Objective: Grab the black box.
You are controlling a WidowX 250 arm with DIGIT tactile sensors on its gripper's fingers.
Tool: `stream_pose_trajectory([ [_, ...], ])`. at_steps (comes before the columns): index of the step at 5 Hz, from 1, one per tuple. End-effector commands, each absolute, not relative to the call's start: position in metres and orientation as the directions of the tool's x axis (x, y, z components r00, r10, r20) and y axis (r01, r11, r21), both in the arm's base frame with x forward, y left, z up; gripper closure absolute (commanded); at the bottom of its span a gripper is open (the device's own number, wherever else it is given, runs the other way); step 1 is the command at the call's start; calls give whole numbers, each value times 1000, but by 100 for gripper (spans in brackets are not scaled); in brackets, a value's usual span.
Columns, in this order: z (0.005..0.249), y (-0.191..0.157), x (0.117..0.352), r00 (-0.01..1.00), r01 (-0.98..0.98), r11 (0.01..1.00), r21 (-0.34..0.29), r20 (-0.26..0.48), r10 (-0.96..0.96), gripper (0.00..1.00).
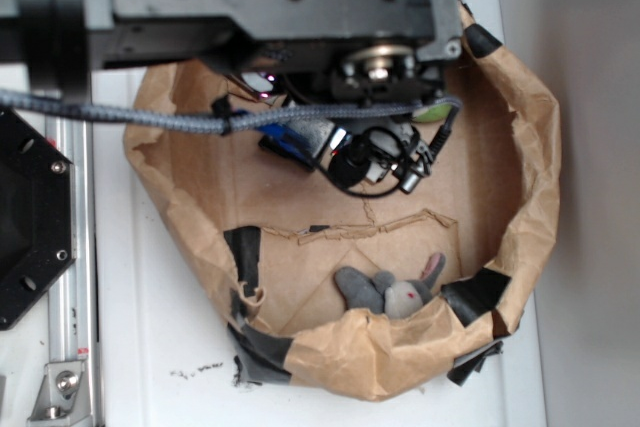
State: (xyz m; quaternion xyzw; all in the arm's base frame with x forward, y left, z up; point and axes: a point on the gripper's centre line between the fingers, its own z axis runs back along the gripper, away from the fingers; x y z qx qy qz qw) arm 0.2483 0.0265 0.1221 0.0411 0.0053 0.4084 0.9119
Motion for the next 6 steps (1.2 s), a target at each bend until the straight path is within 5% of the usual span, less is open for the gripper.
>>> stream_pose_trajectory([
  [1,128,38,245,649,-761,646,62,50,759,0],
  [3,77,18,256,651,-758,644,104,57,757,0],
  [6,77,53,207,699,-715,697,50,69,712,0],
])
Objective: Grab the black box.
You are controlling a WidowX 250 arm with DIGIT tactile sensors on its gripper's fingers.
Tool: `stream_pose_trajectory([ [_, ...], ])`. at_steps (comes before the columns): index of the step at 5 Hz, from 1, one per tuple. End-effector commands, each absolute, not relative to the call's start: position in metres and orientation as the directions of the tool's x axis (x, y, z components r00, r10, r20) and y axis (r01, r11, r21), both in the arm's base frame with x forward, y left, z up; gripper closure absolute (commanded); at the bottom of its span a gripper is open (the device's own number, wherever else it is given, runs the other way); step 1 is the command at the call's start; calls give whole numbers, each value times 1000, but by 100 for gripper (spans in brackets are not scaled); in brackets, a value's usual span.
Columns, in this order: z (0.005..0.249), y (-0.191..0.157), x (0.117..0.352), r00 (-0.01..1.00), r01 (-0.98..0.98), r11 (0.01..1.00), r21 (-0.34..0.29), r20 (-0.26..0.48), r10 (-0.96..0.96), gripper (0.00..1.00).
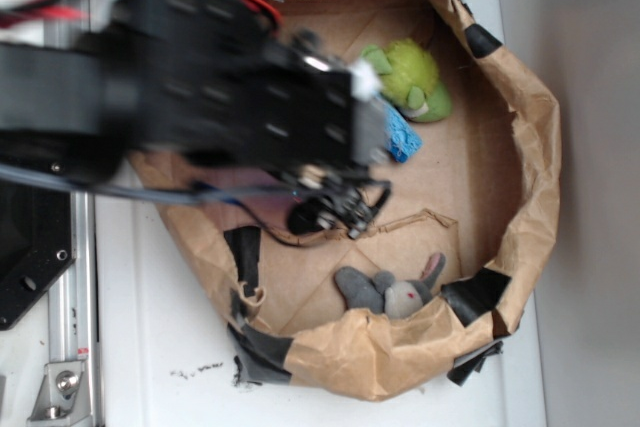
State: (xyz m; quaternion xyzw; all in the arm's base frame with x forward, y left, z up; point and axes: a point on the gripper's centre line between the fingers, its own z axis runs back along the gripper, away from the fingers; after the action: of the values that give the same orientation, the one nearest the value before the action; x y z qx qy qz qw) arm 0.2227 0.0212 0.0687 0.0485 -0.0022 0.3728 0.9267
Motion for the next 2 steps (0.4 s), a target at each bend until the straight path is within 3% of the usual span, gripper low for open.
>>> stream_pose_trajectory([
  [1,59,65,217,696,-718,692,68,82,714,0],
  [2,43,64,231,698,-716,691,97,64,713,0],
])
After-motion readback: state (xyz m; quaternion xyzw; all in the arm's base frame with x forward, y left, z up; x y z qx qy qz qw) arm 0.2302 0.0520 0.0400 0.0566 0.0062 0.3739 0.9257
